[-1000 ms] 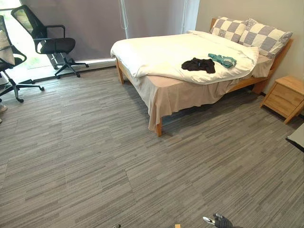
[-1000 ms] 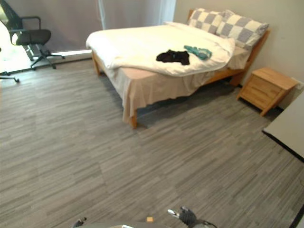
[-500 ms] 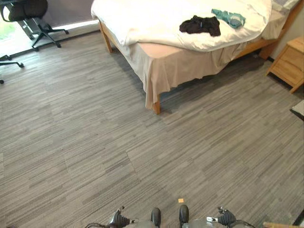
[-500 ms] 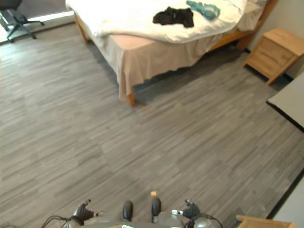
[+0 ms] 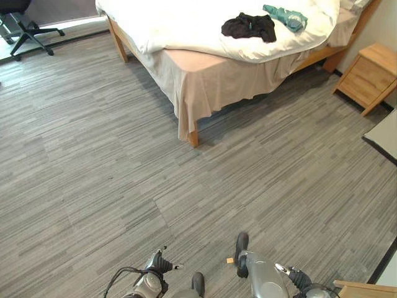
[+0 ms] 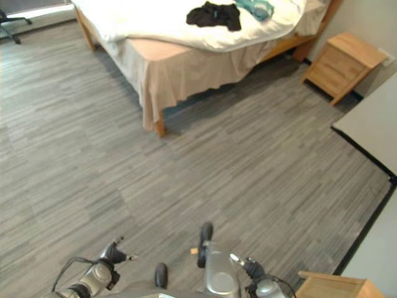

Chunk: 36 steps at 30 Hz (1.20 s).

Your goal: Tidy up the quilt and then pick up the clothes from the bed and put them into the laundry hamper.

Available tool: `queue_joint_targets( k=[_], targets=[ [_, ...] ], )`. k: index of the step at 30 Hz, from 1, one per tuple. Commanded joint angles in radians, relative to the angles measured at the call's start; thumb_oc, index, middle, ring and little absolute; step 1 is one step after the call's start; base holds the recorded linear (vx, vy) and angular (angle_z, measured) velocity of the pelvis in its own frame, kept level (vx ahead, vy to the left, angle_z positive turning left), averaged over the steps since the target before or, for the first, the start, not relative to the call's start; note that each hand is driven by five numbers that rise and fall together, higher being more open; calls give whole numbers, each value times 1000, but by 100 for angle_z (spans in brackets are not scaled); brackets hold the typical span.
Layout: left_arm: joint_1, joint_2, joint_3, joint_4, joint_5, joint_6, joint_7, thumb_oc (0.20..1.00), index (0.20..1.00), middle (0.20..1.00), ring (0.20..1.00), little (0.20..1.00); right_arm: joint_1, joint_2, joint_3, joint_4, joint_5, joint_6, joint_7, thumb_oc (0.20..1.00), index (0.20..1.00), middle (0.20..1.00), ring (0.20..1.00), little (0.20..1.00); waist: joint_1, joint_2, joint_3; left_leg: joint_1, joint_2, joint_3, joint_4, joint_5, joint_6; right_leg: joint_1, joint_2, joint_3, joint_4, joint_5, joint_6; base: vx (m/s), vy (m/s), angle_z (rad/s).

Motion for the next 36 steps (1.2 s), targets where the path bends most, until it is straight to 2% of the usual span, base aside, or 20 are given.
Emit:
queue_joint_targets(
  k=[1,2,3,5,7,8,9,13,15,16,19,21,23,25,26,27,29,31,34,36],
  targets=[
    [25,-21,-2,29,57,-24,-8,1000,1000,1000,1000,1000,41,-14,50,34,41,4,-2,1000,1000,1000,1000,1000,-22,39,-48,169,31,20,32,-256,-51,39,19,10,-22,85,49,745,-145,-17],
    [45,-43,4,46,55,-18,-3,1000,1000,1000,1000,1000,41,-17,49,43,46,5,4,1000,1000,1000,1000,1000,-37,61,-62,159,47,9,167,-229,-71,66,52,15,6,84,5,557,-117,-22],
    [45,-43,4,46,55,-18,-3,1000,1000,1000,1000,1000,41,-17,49,43,46,5,4,1000,1000,1000,1000,1000,-40,57,-64,155,43,6,168,-226,-70,63,47,15,6,86,5,530,-133,-15],
    [51,-48,13,53,36,-11,-4,1000,1000,1000,1000,1000,49,-26,60,64,25,2,2,1000,1000,1000,1000,1000,-34,62,-64,58,54,10,405,-50,-119,144,101,12,-17,73,-40,369,-179,16],
    [36,-37,14,34,21,-11,-5,1000,1000,1000,1000,1000,36,-40,85,65,-3,2,0,1000,1000,1000,1000,1000,-3,30,-40,-81,28,-25,704,88,-144,226,120,23,-53,64,-75,411,-220,-23],
    [24,-30,8,18,14,-13,2,1000,1000,1000,1000,1000,15,-46,96,58,-6,4,-4,1000,1000,1000,1000,1000,23,7,-22,-150,16,-20,801,72,-138,260,119,37,-64,56,-87,564,-186,-108],
    [3,-27,9,-6,-7,-21,16,1000,1000,1000,1000,1000,-21,-50,130,51,-39,7,-12,1000,1000,1000,1000,1000,59,-35,-12,-263,-3,6,843,0,-111,301,101,62,-70,28,-87,589,-109,-104],
    [-23,-35,4,-41,-32,-33,36,1000,1000,1000,1000,1000,-63,-54,168,49,-72,5,-27,1000,1000,1000,1000,1000,133,-31,-5,-353,8,37,637,-44,-92,364,117,125,-70,-26,-67,417,48,-94],
    [-23,-43,-3,-49,-37,-36,40,1000,1000,1000,1000,1000,-72,-51,172,44,-79,-1,-35,1000,1000,1000,1000,1000,150,-15,-29,-345,20,61,326,-1,-78,400,134,133,-70,-65,-57,522,155,-49],
    [-23,-45,-13,-45,-32,-30,38,1000,1000,1000,1000,1000,-75,-54,172,46,-82,-6,-44,1000,1000,1000,1000,1000,153,-7,-31,-340,38,102,205,71,-85,435,150,120,-70,-101,-54,480,99,-5],
    [-22,-45,-19,-33,-8,-15,39,1000,1000,1000,1000,1000,-72,-27,178,50,-102,3,-52,1000,1000,1000,1000,1000,170,-35,-46,-321,39,216,164,74,-54,495,172,101,-47,-103,-64,532,31,1],
    [-17,-36,-21,-12,7,-6,34,1000,1000,1000,1000,1000,-74,-5,183,52,-123,-2,-48,1000,1000,1000,1000,1000,184,-48,-53,-271,9,206,141,53,-28,444,156,47,160,-80,5,456,88,29],
    [-3,-31,-9,16,17,10,33,1000,1000,1000,1000,1000,-78,3,184,47,-127,1,-37,1000,1000,1000,1000,1000,167,-34,-46,-210,-4,187,123,30,-1,347,91,36,371,13,85,403,131,32],
    [5,-13,6,31,18,17,42,1000,1000,1000,1000,1000,-92,9,177,25,-125,0,-43,1000,1000,1000,1000,1000,141,2,-30,-129,23,134,56,22,7,208,31,28,518,54,92,451,42,59],
    [6,-13,6,31,18,17,43,1000,1000,1000,1000,1000,-91,9,177,25,-125,0,-43,1000,1000,1000,1000,1000,138,1,-28,-126,21,131,55,23,7,210,28,26,521,50,93,510,-180,139],
    [16,-2,10,43,19,14,43,1000,1000,1000,1000,1000,-92,12,177,13,-114,-5,-49,1000,1000,1000,1000,1000,121,5,-23,-88,28,73,30,9,-10,192,21,50,390,-8,49,259,-159,135],
    [20,0,13,42,17,10,44,1000,1000,1000,1000,1000,-91,11,175,5,-107,-6,-50,1000,1000,1000,1000,1000,115,6,-27,-86,34,55,30,3,-20,194,21,75,320,-11,42,270,-204,154],
    [18,9,14,55,18,3,54,1000,1000,1000,1000,1000,-89,-1,166,-5,-85,-10,-49,1000,1000,1000,1000,1000,94,-1,-32,-75,41,-11,38,-25,-42,200,3,233,110,10,39,345,-339,107],
    [18,30,24,71,13,-9,47,1000,1000,1000,1000,1000,-52,-18,128,9,-58,1,-26,1000,1000,1000,1000,1000,65,-28,-58,-54,68,-86,59,-80,-81,209,-43,426,28,44,64,325,-455,130],
    [28,32,38,75,7,-12,49,1000,1000,1000,1000,1000,-45,-17,128,14,-63,1,-24,1000,1000,1000,1000,1000,65,-27,-67,-45,84,-98,58,-84,-92,219,-43,410,18,45,69,269,-467,158]
  ],
)
